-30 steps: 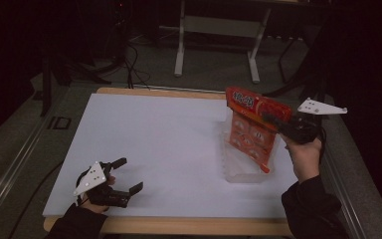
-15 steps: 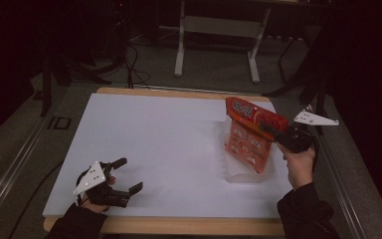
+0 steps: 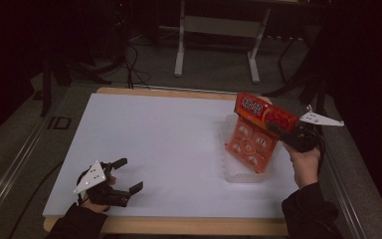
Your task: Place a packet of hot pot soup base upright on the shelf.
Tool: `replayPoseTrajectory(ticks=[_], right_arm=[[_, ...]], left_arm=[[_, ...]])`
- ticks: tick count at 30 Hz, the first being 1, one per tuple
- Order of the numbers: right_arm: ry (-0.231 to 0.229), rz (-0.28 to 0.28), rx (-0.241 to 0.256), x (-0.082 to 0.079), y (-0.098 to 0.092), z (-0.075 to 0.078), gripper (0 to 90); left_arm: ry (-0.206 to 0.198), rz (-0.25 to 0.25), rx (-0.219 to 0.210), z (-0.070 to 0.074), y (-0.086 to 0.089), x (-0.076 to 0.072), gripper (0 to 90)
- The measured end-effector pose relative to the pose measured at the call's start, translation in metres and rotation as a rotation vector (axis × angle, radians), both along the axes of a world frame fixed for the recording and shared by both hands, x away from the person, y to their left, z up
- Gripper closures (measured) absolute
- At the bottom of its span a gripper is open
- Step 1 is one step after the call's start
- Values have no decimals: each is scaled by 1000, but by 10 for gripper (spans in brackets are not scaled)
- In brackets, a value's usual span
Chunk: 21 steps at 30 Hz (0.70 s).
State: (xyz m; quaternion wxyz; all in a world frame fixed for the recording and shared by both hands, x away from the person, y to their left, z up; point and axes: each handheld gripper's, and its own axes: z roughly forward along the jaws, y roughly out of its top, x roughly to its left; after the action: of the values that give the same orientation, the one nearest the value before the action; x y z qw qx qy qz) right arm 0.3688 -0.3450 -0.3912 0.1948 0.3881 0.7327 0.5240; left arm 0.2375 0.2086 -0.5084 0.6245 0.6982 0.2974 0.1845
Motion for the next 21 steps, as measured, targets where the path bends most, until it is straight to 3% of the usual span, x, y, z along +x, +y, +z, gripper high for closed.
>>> replayPoseTrajectory(ticks=[6, 7, 9, 12, 16, 21], right_arm=[[10, -37, -18, 1, -2, -3, 687], [14, -59, -21, 1, -4, -2, 614], [17, -75, -12, 0, -6, 0, 570], [12, -84, -11, -1, -7, 1, 558], [18, -138, -3, -9, -16, 3, 468], [32, -168, -29, -16, -23, 1, 419]], left_arm=[[2, -3, -4, -1, -1, 0, 21], [5, -4, -7, -1, -1, 0, 21], [5, -8, -7, -1, -1, 0, 21], [6, -9, -4, -1, -1, 0, 21], [8, -19, -6, -2, -3, 0, 21], [2, -14, -8, -1, -3, -1, 21]])
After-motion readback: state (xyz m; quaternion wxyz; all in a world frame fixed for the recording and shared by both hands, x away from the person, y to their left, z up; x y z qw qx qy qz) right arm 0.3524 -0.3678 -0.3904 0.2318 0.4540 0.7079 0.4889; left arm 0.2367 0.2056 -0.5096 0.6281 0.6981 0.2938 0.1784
